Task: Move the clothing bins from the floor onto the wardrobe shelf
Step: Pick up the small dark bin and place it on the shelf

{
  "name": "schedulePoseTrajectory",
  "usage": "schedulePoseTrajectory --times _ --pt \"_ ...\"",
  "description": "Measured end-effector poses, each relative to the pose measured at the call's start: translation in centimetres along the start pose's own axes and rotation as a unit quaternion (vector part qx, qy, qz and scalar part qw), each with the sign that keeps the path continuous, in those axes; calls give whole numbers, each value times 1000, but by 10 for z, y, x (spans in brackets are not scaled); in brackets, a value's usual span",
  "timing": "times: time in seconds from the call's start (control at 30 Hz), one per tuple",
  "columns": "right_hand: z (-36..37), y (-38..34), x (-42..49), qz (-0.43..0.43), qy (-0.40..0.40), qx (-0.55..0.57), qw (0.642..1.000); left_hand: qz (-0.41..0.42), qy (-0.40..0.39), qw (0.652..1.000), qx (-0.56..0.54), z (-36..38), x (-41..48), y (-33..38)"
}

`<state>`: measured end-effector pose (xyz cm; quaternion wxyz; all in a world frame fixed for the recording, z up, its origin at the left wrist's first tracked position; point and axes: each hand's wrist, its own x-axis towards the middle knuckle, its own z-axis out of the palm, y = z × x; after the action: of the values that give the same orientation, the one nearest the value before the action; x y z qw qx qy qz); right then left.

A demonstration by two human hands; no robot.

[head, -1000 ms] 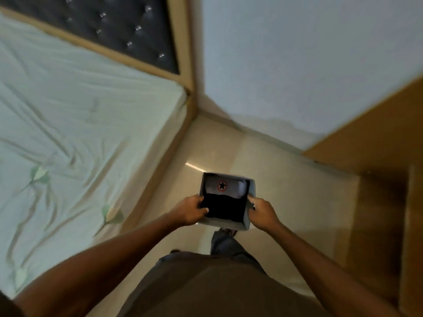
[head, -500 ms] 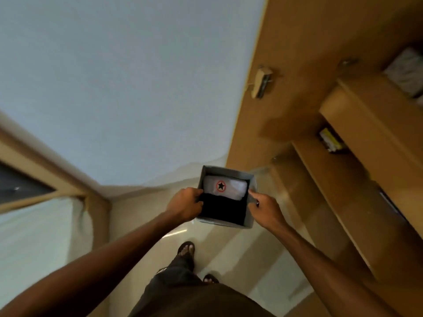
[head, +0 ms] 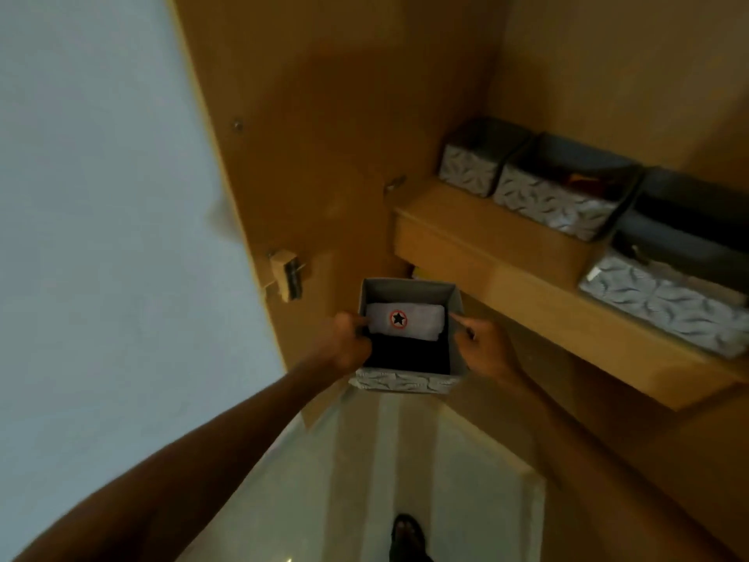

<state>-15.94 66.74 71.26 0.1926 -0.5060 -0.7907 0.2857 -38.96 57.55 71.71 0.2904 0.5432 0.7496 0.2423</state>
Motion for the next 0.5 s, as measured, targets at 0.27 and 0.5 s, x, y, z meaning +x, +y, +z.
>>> schedulePoseTrajectory --times 0.27,0.5 --pt "-76 24 124 6 99 38 994 63 48 996 31 -15 156 78" --pt "-119 50 217 47 125 50 990 94 70 991 70 -21 265 134"
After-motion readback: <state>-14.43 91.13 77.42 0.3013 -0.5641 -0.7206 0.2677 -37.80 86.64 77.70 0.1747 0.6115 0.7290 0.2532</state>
